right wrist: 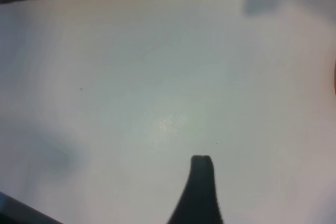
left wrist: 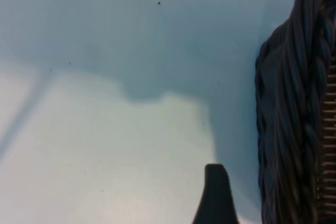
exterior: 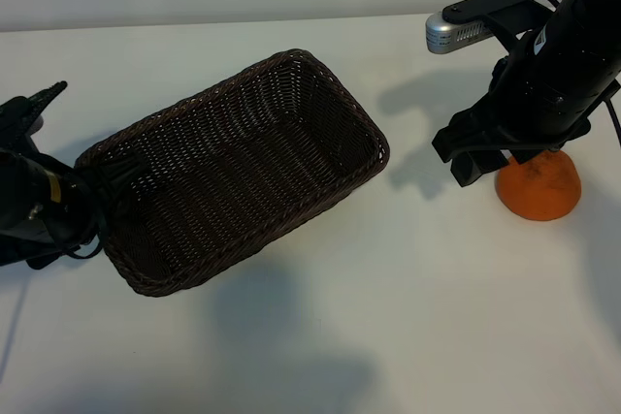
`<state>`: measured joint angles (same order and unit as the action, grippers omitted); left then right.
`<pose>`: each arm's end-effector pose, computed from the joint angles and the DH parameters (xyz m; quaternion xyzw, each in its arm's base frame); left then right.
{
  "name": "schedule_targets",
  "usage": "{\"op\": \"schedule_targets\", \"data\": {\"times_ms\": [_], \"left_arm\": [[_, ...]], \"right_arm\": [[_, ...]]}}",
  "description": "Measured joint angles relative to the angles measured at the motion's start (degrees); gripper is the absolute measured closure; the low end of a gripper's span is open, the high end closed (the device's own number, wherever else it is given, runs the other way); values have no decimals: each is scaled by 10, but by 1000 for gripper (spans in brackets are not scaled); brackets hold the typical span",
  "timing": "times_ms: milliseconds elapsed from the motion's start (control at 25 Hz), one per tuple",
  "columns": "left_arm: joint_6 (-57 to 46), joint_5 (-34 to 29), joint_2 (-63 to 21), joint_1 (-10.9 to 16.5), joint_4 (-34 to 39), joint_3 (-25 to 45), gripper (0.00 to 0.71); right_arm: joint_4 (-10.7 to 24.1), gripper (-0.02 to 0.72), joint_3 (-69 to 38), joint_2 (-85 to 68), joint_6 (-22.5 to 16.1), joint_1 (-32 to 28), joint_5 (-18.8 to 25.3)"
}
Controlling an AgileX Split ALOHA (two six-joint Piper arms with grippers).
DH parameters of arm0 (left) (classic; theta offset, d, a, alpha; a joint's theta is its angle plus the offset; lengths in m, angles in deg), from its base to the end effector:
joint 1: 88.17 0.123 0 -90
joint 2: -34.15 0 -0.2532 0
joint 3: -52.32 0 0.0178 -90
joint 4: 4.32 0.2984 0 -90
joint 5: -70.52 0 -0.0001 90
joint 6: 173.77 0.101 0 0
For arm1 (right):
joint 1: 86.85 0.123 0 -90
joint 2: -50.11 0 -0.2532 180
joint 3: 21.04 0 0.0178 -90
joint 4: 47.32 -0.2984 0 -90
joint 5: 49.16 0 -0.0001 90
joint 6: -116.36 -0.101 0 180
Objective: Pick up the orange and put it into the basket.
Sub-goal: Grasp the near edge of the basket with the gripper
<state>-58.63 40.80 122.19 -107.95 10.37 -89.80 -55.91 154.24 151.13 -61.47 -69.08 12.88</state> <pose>0.2734 -0.0848 0.1247 -0.2837 0.9319 -0.0778 0.2122 0.3407 0.1232 0.2099 -0.1442 0.9814 0.0833 0.0957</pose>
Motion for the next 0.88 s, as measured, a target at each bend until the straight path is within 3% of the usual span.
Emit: {"op": "schedule_targets", "data": {"times_ms": [280, 520, 880], "left_arm": [[75, 28, 37, 32, -57, 0, 158], [132, 62, 82, 36, -114, 0, 158], [150, 77, 126, 36, -122, 0, 158]], "right_arm": [[0, 108, 0, 0, 0, 0, 1], [0, 108, 0, 0, 0, 0, 1], [0, 108, 0, 0, 0, 0, 1]]}}
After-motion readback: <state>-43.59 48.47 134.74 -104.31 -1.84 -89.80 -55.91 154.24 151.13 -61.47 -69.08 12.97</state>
